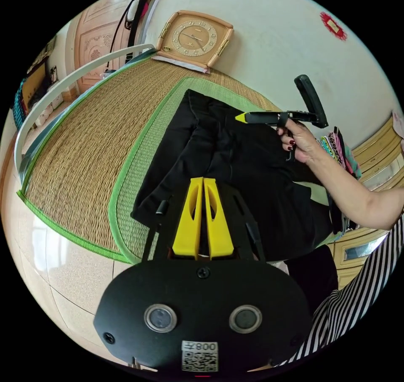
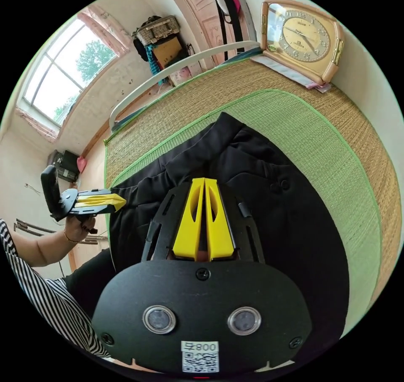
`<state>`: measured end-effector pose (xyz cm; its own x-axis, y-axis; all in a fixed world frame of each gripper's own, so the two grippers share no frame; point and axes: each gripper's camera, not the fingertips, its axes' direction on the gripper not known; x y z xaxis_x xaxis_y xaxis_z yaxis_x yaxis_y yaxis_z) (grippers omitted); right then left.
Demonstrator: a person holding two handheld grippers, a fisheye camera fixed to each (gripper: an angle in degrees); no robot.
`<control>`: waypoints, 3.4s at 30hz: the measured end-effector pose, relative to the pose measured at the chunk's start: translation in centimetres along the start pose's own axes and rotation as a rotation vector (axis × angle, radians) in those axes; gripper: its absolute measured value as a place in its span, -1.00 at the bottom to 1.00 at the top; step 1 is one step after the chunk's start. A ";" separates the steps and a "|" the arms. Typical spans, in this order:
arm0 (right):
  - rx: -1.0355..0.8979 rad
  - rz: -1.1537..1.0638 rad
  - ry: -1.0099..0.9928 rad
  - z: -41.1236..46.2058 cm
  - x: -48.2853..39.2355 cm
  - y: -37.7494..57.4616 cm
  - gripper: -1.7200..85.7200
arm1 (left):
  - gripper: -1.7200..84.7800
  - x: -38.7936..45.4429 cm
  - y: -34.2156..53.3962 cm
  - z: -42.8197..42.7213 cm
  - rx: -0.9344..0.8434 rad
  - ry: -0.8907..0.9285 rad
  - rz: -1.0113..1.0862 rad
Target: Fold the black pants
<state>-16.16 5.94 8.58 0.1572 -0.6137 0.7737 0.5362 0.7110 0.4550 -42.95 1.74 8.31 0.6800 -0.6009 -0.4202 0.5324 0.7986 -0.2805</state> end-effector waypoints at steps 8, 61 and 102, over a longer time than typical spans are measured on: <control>-0.044 0.204 0.029 -5.5 -2.7 16.3 -0.96 | -0.96 0.7 0.1 2.4 -0.126 -0.009 0.011; 0.090 1.174 0.601 -19.5 1.1 70.4 -0.96 | -0.96 23.6 -15.4 31.9 -0.315 0.183 0.378; 0.249 1.035 0.680 -23.4 13.5 67.4 -0.80 | -0.72 41.3 -27.5 60.2 -0.280 0.557 0.821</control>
<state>41.53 37.50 39.37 0.8422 0.2679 0.4679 -0.2514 0.9628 -0.0987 0.86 -47.06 50.61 0.4127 0.1769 -0.8935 -0.1761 0.9779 0.1123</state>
